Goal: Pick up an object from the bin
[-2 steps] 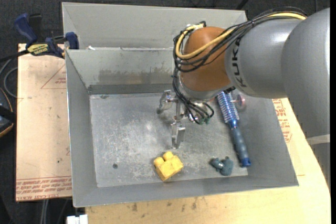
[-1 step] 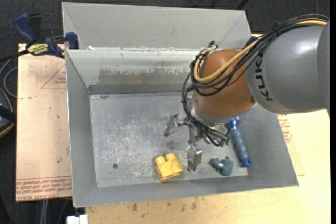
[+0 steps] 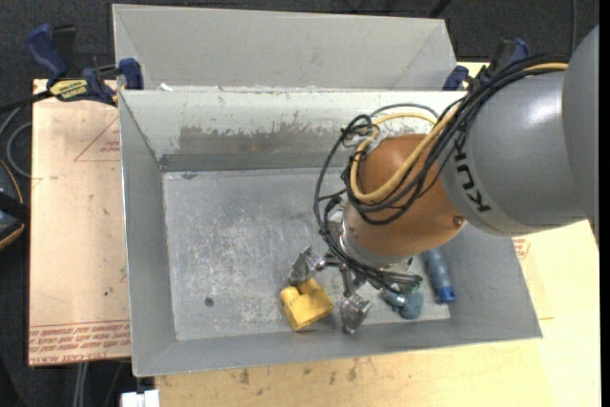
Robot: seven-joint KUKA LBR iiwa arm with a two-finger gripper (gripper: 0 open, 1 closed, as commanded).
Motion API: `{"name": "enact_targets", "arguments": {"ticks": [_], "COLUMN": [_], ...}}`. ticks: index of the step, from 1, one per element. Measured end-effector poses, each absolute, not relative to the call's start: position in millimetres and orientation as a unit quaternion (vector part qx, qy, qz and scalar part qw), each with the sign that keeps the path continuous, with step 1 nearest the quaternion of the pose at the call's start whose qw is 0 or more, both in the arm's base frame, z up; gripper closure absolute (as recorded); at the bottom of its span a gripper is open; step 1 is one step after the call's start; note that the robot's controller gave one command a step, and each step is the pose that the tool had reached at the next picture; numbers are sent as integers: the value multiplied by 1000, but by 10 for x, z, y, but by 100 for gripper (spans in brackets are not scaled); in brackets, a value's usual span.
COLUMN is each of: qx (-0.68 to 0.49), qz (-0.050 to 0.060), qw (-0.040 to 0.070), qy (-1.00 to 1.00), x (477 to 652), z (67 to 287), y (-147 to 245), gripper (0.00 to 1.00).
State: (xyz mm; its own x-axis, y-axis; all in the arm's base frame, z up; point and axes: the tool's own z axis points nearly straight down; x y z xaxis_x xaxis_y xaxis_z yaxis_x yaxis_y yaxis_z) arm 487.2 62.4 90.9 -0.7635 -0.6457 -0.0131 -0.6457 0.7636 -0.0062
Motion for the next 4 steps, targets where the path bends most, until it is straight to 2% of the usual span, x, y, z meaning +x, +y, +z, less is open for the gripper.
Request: {"name": "enact_targets", "arguments": {"ticks": [1, 2, 3, 4], "qx": [-253, -252, -320, -273], "qz": [0, 1, 0, 1], "qw": [3, 5, 3, 0], "qy": [967, 968, 947, 962], "x": [5008, 5016, 5170, 5074], "z": [814, 822, 1260, 1109], "y": [729, 739, 573, 419], "gripper": [0, 100, 100, 100]}}
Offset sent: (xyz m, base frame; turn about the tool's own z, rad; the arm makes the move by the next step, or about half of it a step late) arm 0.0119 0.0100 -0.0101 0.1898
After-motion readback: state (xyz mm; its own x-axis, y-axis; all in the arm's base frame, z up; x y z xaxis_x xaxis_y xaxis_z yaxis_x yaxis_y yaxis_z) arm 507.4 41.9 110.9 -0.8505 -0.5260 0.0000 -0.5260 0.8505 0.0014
